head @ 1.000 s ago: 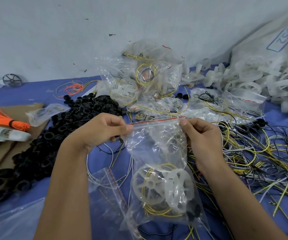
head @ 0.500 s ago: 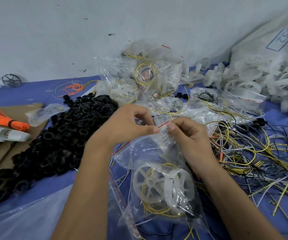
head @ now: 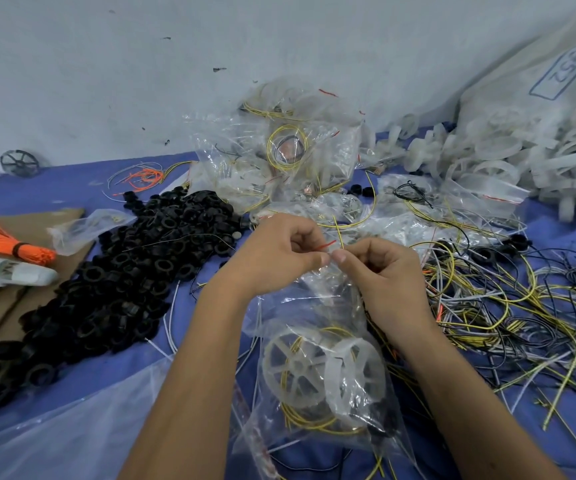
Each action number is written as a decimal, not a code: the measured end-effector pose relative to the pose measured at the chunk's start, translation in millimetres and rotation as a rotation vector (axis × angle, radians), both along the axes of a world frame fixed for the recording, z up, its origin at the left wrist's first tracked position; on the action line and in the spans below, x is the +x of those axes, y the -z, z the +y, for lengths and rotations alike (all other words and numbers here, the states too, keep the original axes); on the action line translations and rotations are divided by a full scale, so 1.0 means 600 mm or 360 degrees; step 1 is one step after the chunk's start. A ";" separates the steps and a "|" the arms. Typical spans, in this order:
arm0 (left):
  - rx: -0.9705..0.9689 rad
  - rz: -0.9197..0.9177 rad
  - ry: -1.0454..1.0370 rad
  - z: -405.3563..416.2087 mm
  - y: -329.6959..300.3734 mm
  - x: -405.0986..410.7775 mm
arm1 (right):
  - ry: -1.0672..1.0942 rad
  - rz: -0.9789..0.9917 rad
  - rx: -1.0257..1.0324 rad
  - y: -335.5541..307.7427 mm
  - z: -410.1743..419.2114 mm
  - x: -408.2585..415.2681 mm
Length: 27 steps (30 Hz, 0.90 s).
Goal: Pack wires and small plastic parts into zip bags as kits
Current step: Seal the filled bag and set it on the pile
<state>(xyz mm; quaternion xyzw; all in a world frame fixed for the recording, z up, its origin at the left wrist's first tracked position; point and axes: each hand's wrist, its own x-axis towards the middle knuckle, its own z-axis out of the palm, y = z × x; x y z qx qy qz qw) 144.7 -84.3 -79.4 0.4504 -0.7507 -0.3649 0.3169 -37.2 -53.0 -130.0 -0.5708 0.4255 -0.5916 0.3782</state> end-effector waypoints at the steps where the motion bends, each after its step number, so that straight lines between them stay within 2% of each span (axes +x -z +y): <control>1: 0.0009 0.0021 -0.0007 0.000 0.000 0.001 | -0.0070 -0.0010 0.0024 -0.003 0.000 -0.002; 5: 0.0028 0.0184 -0.0141 -0.002 -0.002 0.007 | -0.0516 0.0147 0.0235 -0.004 0.004 -0.003; 7: 0.0049 0.0270 -0.0202 -0.003 -0.004 0.015 | -0.0470 0.0213 0.0254 0.001 0.005 0.001; 11: 0.0061 0.0381 -0.0317 -0.003 -0.007 0.035 | -0.0446 0.0089 0.0367 0.002 0.004 -0.005; 15: 0.0063 0.0431 -0.0402 0.001 -0.010 0.051 | -0.0678 0.0300 0.0506 0.001 0.007 -0.009; 19: 0.0115 0.0350 -0.0334 0.003 -0.011 0.051 | -0.0964 0.0448 0.0572 -0.003 0.015 -0.011; 21: 0.0132 0.0283 -0.0283 0.004 -0.011 0.047 | -0.0877 0.0419 0.0478 -0.005 0.017 -0.003; 25: 0.0162 0.0075 -0.0080 0.005 -0.011 0.029 | -0.0268 0.0041 0.0151 -0.001 0.004 0.010; 27: 0.0128 -0.0027 -0.0033 0.006 -0.010 0.017 | -0.0167 0.0058 0.0061 0.004 -0.003 0.009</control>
